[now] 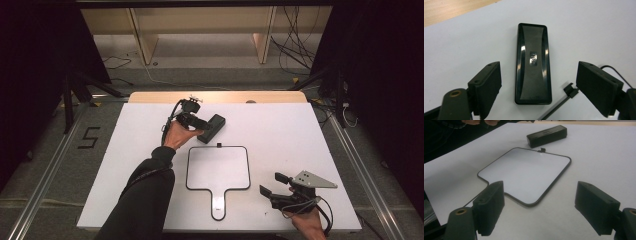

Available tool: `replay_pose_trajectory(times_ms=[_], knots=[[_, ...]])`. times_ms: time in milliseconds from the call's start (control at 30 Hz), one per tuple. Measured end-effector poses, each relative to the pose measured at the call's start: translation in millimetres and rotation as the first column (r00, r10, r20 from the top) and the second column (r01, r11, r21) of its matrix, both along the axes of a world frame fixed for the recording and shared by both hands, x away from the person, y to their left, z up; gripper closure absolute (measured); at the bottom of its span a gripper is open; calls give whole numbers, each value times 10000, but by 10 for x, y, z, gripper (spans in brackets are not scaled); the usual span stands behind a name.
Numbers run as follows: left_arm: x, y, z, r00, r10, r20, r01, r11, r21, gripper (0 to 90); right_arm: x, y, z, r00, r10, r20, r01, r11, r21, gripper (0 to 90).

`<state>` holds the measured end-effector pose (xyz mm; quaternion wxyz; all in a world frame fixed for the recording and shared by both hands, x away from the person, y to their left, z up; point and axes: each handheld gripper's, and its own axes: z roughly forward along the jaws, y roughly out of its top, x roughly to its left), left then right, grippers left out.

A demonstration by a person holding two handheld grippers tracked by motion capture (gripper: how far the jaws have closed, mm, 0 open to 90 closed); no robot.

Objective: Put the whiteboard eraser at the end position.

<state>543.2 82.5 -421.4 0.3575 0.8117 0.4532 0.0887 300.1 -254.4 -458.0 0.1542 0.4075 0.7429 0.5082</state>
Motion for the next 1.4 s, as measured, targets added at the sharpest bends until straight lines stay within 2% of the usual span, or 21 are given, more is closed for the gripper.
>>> replay_pose_trajectory(times_ms=[433, 533, 600, 733, 833, 900, 967, 1100, 1200, 1333, 1400], knots=[[-238, 108, 121, 9986, -135, 517, 160, 9988, -470, 185, -3, -5, 7, 10000, -11, 24, 11, 10000, 20, 244], [-330, 165, 141, 9976, -192, 672, 226, 9985, -493, 185, -1, 1, 0, 10000, 12, 20, -12, 10000, -26, 243], [-401, 210, 150, 9968, -162, 783, 217, 9973, -699, 182, -4, 2, 2, 10000, 12, 33, -12, 10000, 12, 243], [-556, 299, 177, 9929, -253, 1163, 366, 9947, -961, 173, -5, 0, 2, 10000, 7, 37, -8, 10000, 60, 242], [-678, 337, 196, 9898, -392, 1368, 531, 9936, -1000, 162, -2, -2, -1, 10000, 12, 0, -12, 10000, 81, 241], [-764, 368, 208, 9886, -486, 1425, 665, 9901, -1240, 161, -4, -2, 1, 10000, 11, 13, -11, 10000, 92, 241], [-861, 391, 216, 9845, -599, 1647, 821, 9880, -1310, 160, -2, -2, -2, 10000, 12, -2, -12, 10000, 81, 241], [-1010, 427, 211, 9805, -764, 1811, 1063, 9811, -1618, 160, 0, 9, -6, 10000, 51, 5, -51, 10000, 45, 241], [-1090, 450, 212, 9780, -855, 1904, 1176, 9794, -1643, 160, -6, 17, -3, 10000, 76, 9, -76, 10000, 50, 241], [-1180, 479, 211, 9751, -836, 2053, 1245, 9729, -1948, 159, -7, 26, -9, 9999, 104, -16, -104, 9999, 25, 241], [-1220, 486, 196, 9729, -878, 2139, 1310, 9716, -1972, 160, -10, 34, -9, 9999, 115, -32, -115, 9999, 22, 241]])
